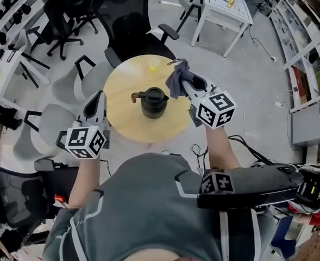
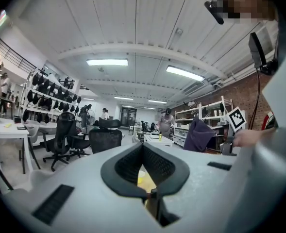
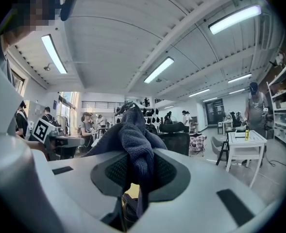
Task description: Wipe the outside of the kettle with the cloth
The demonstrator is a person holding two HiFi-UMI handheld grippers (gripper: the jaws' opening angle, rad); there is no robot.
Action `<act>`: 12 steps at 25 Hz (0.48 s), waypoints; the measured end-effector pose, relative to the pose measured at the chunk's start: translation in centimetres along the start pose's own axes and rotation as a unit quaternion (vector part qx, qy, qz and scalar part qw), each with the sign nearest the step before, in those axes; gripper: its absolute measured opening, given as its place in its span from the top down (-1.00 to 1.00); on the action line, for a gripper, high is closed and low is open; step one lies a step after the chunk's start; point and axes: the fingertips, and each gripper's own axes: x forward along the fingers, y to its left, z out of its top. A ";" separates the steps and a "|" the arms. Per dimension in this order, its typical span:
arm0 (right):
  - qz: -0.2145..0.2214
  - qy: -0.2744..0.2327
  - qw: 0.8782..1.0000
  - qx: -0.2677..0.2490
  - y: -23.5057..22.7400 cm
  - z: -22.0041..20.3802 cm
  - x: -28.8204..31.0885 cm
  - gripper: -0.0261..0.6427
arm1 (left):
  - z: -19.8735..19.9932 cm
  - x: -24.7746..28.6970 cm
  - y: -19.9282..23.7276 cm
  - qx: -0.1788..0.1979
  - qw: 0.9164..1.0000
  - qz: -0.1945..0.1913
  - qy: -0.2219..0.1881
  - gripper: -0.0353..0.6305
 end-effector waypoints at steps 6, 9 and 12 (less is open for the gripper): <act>0.007 -0.007 1.000 0.003 -0.4 0.4 0.3 0.64 | -0.1 0.2 0.0 -0.003 1.000 0.013 0.000 0.87; 0.008 -0.011 1.000 0.002 -0.7 0.6 0.3 0.64 | -0.1 0.4 -0.2 -0.001 1.000 0.013 -0.003 0.87; 0.007 -0.014 1.000 0.000 -1.0 0.7 0.4 0.64 | -0.1 0.5 -0.3 0.000 1.000 0.015 -0.003 0.87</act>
